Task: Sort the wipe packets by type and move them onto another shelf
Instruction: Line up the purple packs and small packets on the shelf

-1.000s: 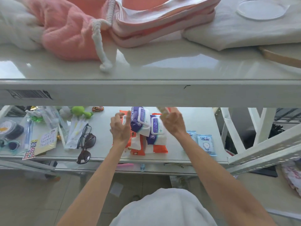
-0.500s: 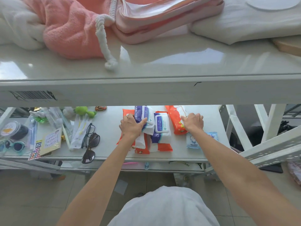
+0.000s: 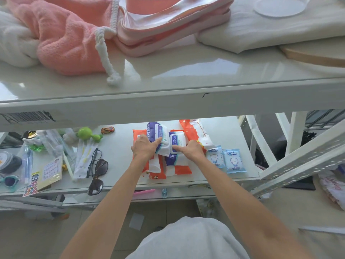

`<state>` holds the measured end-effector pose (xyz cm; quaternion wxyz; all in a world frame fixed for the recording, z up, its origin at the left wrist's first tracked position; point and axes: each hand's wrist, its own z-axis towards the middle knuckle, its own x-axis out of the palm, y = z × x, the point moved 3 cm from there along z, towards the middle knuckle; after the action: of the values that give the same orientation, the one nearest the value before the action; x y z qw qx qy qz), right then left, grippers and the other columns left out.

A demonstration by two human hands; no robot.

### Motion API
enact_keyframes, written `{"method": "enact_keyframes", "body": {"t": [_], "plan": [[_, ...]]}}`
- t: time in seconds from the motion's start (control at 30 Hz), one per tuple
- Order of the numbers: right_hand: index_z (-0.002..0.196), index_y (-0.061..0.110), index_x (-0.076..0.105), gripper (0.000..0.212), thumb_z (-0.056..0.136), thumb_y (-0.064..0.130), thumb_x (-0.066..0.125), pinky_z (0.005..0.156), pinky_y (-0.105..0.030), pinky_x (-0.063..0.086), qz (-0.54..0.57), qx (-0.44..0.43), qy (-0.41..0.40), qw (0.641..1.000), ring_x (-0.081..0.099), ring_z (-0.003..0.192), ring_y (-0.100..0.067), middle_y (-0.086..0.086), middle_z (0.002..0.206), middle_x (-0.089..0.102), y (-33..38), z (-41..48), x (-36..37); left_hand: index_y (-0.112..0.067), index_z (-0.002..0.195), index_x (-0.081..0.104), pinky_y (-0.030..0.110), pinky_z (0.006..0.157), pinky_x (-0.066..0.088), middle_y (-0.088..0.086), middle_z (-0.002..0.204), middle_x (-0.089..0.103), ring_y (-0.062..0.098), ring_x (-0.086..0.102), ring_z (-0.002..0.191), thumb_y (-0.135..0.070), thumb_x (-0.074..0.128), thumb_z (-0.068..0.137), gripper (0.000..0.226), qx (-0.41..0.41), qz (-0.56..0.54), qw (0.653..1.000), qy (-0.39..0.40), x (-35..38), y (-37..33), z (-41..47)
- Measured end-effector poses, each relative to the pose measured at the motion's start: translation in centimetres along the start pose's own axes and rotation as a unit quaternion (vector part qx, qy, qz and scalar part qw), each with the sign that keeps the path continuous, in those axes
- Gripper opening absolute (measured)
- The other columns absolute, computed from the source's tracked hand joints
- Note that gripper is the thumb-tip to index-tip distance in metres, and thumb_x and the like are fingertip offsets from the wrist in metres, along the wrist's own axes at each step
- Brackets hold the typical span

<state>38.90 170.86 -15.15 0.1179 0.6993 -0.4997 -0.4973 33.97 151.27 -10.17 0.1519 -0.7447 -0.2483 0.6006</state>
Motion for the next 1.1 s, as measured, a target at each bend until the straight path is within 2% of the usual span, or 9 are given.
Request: {"method": "enact_keyframes", "body": {"t": [0.13, 0.2, 0.33, 0.5, 0.6, 0.73, 0.87, 0.97, 1.1], "plan": [[0.104, 0.012, 0.071, 0.069, 0.058, 0.06, 0.089, 0.088, -0.04, 0.06, 0.073, 0.053, 0.037, 0.995, 0.071, 0.098, -0.021, -0.004, 0.106, 0.076, 0.1, 0.6, 0.7, -0.004, 0.114, 0.055, 0.036, 0.073, 0.047, 0.009, 0.107, 0.064, 0.025, 0.06, 0.092, -0.051, 0.071, 0.089, 0.056, -0.01, -0.057, 0.998, 0.026, 0.3, 0.2, 0.4], [0.103, 0.015, 0.071, 0.057, 0.062, 0.049, 0.092, 0.093, -0.043, 0.059, 0.114, 0.053, 0.052, 0.991, 0.072, 0.1, -0.02, -0.003, 0.109, 0.076, 0.2, 0.5, 1.2, -0.004, 0.113, 0.056, 0.039, 0.072, 0.053, 0.009, 0.106, 0.065, 0.027, 0.063, 0.092, -0.049, 0.074, 0.086, 0.055, -0.016, -0.076, 0.996, 0.035, 0.3, 0.3, 0.7], [0.087, 0.026, 0.065, 0.024, 0.077, 0.03, 0.087, 0.085, -0.039, 0.062, 0.191, 0.02, 0.06, 0.979, 0.075, 0.092, -0.019, -0.001, 0.104, 0.077, 0.6, -1.3, 0.5, -0.01, 0.111, 0.058, 0.046, 0.072, 0.063, 0.009, 0.105, 0.068, 0.03, 0.071, 0.09, -0.045, 0.078, 0.079, 0.052, -0.06, -0.154, 0.985, 0.053, 0.4, 0.7, 1.3], [0.1, 0.018, 0.069, 0.057, 0.055, 0.047, 0.089, 0.083, -0.055, 0.062, 0.271, -0.01, -0.008, 0.962, 0.076, 0.092, -0.026, -0.005, 0.1, 0.077, -2.8, -1.2, -3.3, -0.006, 0.112, 0.059, 0.029, 0.055, 0.052, 0.007, 0.105, 0.071, 0.02, 0.071, 0.079, -0.033, 0.079, 0.086, 0.042, -0.084, -0.271, 0.956, 0.078, 1.8, 0.1, 0.2], [0.093, 0.014, 0.065, 0.053, 0.059, 0.048, 0.087, 0.079, -0.055, 0.062, 0.324, -0.001, -0.085, 0.942, 0.072, 0.083, -0.026, -0.013, 0.1, 0.074, -4.2, -2.0, -7.1, -0.006, 0.109, 0.06, 0.019, 0.054, 0.051, 0.003, 0.097, 0.069, 0.012, 0.068, 0.074, -0.023, 0.078, 0.09, 0.031, -0.074, -0.344, 0.929, 0.115, 3.8, -2.9, -1.3], [0.1, 0.014, 0.066, 0.057, 0.063, 0.053, 0.084, 0.084, -0.045, 0.062, 0.35, 0.019, -0.188, 0.917, 0.074, 0.09, -0.026, -0.007, 0.1, 0.075, -7.0, -1.4, -11.5, -0.002, 0.111, 0.065, 0.025, 0.065, 0.057, 0.01, 0.103, 0.074, 0.016, 0.072, 0.08, -0.02, 0.078, 0.089, 0.031, -0.046, -0.383, 0.912, 0.14, 8.2, -8.3, -2.6], [0.125, 0.006, 0.063, 0.049, 0.088, 0.034, 0.078, 0.089, -0.031, 0.052, 0.345, 0.041, -0.234, 0.908, 0.065, 0.101, -0.021, -0.006, 0.119, 0.069, -9.7, 0.7, -15.4, -0.007, 0.113, 0.061, 0.046, 0.087, 0.061, 0.012, 0.111, 0.072, 0.029, 0.072, 0.101, -0.021, 0.068, 0.095, 0.024, -0.047, -0.398, 0.9, 0.171, 13.6, -13.5, -2.6], [0.128, 0.009, 0.065, 0.046, 0.092, 0.036, 0.071, 0.095, -0.032, 0.05, 0.288, 0.065, -0.248, 0.923, 0.064, 0.11, -0.027, -0.01, 0.124, 0.069, -11.3, 3.3, -17.8, -0.012, 0.105, 0.052, 0.047, 0.098, 0.056, 0.014, 0.113, 0.068, 0.029, 0.068, 0.105, -0.022, 0.059, 0.1, 0.013, -0.045, -0.379, 0.909, 0.17, 17.0, -16.4, -1.8], [0.12, 0.007, 0.07, 0.033, 0.1, 0.032, 0.059, 0.089, -0.032, 0.048, 0.186, 0.087, -0.227, 0.952, 0.064, 0.109, -0.032, -0.016, 0.122, 0.071, -12.2, 6.1, -18.7, -0.001, 0.125, 0.05, 0.042, 0.095, 0.054, 0.019, 0.124, 0.064, 0.034, 0.064, 0.111, -0.029, 0.048, 0.104, 0.035, -0.012, -0.261, 0.952, 0.162, 19.2, -18.6, -1.6]]}}
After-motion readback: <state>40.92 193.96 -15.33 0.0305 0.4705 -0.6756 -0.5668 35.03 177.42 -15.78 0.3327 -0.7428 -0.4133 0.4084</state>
